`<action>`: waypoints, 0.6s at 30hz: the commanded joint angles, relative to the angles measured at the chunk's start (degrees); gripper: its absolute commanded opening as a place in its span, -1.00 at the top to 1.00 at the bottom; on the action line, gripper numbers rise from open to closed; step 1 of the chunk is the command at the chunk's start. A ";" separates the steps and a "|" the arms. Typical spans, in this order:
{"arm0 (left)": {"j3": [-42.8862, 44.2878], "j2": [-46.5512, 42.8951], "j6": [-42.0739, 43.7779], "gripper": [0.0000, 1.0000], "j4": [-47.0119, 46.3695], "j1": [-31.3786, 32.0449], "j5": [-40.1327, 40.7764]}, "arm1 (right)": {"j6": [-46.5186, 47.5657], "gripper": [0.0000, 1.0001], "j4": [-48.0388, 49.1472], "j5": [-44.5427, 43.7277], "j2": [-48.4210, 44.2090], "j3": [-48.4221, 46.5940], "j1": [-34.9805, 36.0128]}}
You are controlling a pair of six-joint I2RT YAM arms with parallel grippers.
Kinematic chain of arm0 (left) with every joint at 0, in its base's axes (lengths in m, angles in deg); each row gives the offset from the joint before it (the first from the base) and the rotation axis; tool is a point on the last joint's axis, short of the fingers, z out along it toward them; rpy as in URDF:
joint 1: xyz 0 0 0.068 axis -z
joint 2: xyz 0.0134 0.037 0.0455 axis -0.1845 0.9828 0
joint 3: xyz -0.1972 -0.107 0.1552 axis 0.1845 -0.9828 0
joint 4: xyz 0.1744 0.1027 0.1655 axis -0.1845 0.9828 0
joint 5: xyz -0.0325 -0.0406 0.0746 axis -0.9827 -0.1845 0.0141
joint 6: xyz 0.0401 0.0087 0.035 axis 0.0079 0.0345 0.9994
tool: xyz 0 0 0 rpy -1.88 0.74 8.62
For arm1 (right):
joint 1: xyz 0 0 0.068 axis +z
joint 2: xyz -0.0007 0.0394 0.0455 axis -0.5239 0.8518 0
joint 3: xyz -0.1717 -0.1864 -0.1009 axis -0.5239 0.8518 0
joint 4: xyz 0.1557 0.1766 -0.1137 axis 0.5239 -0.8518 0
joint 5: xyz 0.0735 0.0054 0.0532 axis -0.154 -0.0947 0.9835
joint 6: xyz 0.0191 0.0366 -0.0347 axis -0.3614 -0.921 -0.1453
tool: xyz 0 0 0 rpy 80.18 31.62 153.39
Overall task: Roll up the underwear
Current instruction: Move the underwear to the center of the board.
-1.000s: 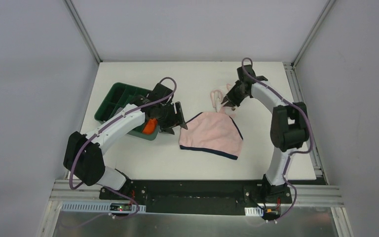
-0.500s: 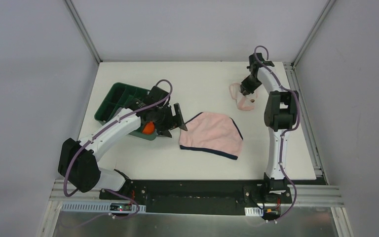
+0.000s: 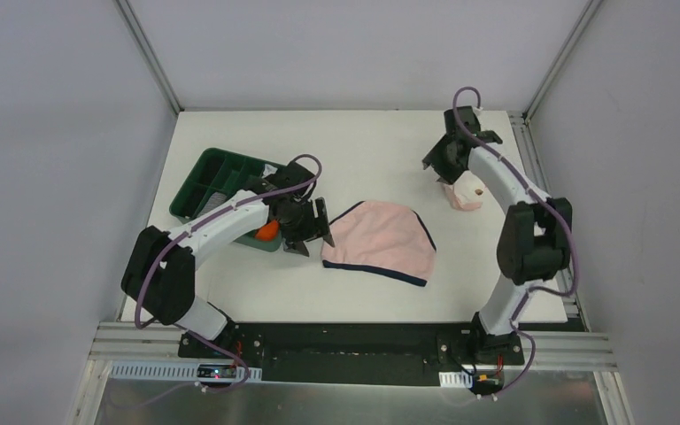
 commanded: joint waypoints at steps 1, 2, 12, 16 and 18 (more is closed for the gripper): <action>-0.73 0.87 1.06 -0.32 0.49 1.12 3.48 | -0.97 -0.06 6.24 -1.19 -12.95 11.12 6.27; -0.60 1.07 1.19 -0.28 0.49 1.40 3.46 | -1.93 -0.06 6.43 -0.94 -15.26 14.45 7.23; -0.43 7.82 0.39 0.00 -2.50 4.16 2.68 | -9.91 -0.08 4.25 3.57 -45.13 46.04 11.39; 0.28 12.00 0.44 0.21 -3.64 3.43 1.89 | -14.02 0.04 1.47 5.10 -53.24 52.82 11.33; 0.91 14.51 1.23 0.36 -3.80 2.01 1.71 | -16.04 0.29 2.09 5.73 -56.96 55.97 11.34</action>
